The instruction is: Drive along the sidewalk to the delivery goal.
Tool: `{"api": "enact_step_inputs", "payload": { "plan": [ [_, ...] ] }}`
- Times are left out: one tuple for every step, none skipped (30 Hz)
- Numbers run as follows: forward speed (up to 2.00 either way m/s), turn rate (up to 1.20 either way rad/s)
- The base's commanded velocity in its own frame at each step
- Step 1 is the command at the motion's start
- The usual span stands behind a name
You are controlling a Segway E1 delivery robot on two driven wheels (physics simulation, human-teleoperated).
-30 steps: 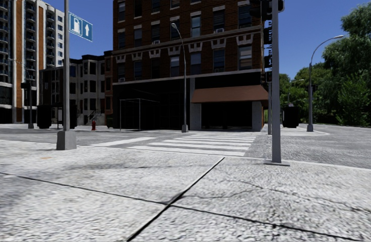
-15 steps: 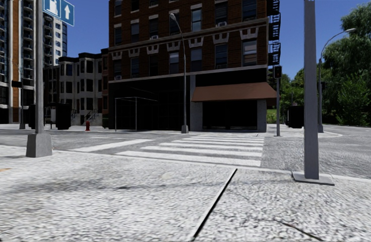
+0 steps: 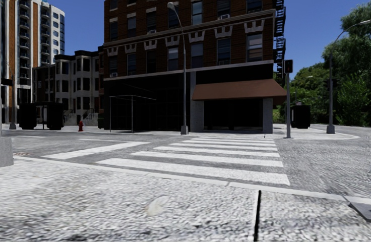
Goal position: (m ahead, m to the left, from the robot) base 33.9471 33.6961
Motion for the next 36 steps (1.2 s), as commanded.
{"api": "enact_step_inputs", "payload": {
  "plan": [
    [2.00,-0.18],
    [2.00,-0.23],
    [2.00,-0.26],
    [2.00,-0.27],
    [2.00,-0.27],
    [2.00,-0.27],
    [2.00,-0.27],
    [2.00,-0.27],
    [2.00,-0.27],
    [2.00,-0.27],
    [2.00,-0.27],
    [2.00,-0.27],
    [2.00,-0.27],
    [2.00,-0.27],
    [2.00,-0.28],
    [2.00,-0.28],
    [2.00,-0.28],
    [2.00,-0.28],
    [2.00,-0.28],
    [2.00,-0.28],
    [2.00,-0.28],
    [2.00,-0.28],
    [2.00,-0.28],
    [2.00,-0.29],
    [2.00,-0.29],
    [2.00,-0.29],
    [2.00,-0.29],
    [2.00,-0.29],
    [2.00,-0.29],
    [2.00,-0.29],
    [2.00,-0.29],
    [2.00,-0.29],
    [1.97,-0.29],
    [1.93,-0.29],
    [1.90,-0.29],
    [1.88,-0.29]
  ]
}}
